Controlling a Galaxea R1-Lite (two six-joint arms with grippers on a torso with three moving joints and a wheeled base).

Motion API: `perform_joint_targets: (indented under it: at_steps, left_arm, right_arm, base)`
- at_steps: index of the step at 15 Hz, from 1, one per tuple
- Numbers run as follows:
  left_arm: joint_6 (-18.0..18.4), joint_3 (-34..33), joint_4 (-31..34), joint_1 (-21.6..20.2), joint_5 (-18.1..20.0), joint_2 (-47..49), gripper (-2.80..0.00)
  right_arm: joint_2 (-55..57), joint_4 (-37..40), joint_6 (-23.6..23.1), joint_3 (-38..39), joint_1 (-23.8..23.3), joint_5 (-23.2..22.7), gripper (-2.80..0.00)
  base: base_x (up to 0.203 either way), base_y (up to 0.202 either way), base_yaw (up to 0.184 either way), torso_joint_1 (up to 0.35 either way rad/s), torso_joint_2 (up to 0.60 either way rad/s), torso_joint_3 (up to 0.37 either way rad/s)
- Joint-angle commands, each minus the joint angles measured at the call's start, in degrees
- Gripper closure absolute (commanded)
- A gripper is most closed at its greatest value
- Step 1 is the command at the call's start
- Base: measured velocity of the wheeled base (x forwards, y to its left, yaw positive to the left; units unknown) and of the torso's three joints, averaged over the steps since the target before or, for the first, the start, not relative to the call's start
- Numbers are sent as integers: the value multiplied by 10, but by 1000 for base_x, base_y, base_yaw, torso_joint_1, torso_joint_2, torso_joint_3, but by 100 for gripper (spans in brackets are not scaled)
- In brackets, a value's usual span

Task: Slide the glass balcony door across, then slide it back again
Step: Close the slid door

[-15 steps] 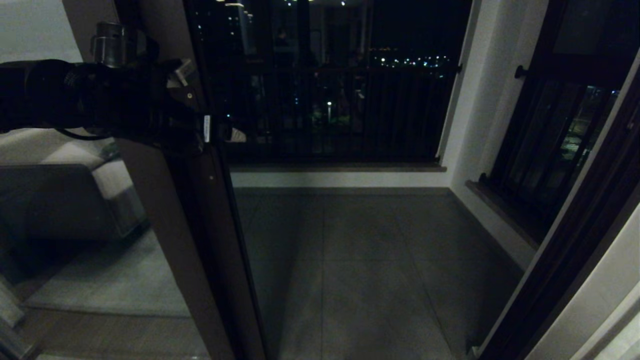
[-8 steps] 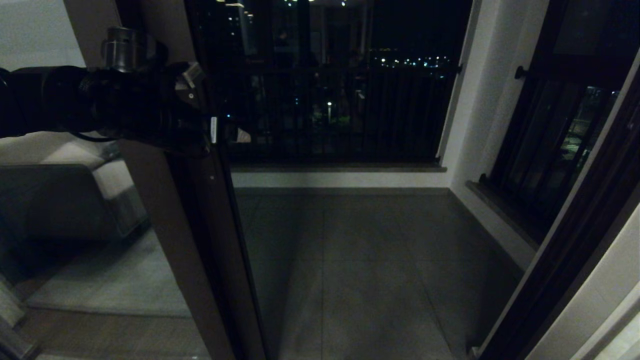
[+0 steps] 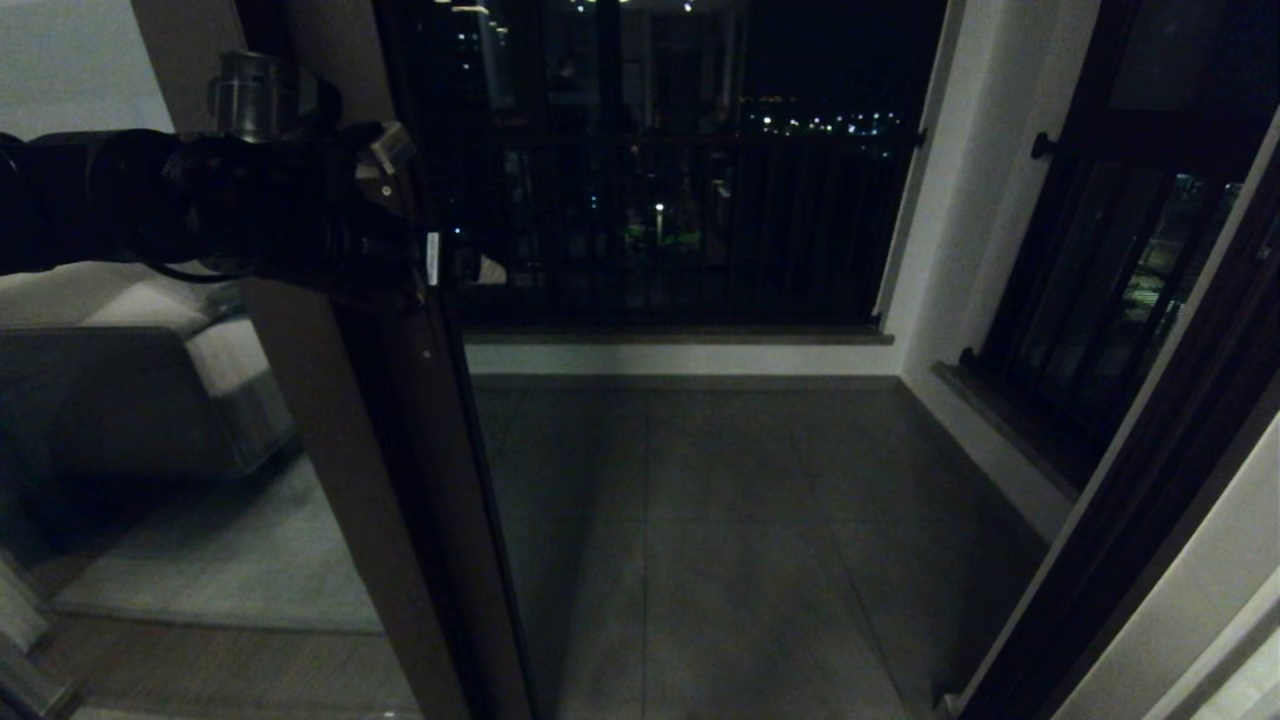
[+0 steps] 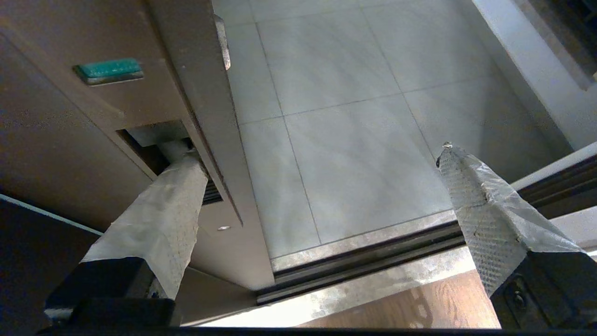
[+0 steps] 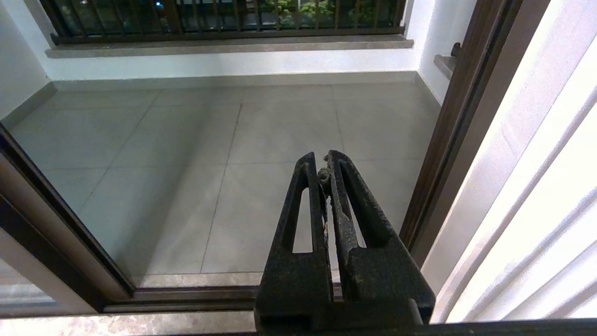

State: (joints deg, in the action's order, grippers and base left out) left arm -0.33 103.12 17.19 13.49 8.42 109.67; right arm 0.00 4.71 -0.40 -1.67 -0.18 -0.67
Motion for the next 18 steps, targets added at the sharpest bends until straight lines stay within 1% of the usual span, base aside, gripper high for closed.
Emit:
perform_joint_targets:
  at_steps: [1, 11, 18]
  left_arm:
    - [0, 6, 0, 5, 3, 1, -280]
    - [0, 6, 0, 20, 2, 3, -280]
    - [1, 6, -1, 45, -2, 3, -280]
  right_arm:
    - [1, 0, 0, 0, 0, 0, 0]
    - [0, 0, 0, 0, 0, 0, 0]
    - [0, 0, 0, 0, 0, 0, 0]
  base:
    - [0, 0, 0, 0, 0, 0]
    - [0, 0, 0, 0, 0, 0]
    - [0, 0, 0, 0, 0, 0]
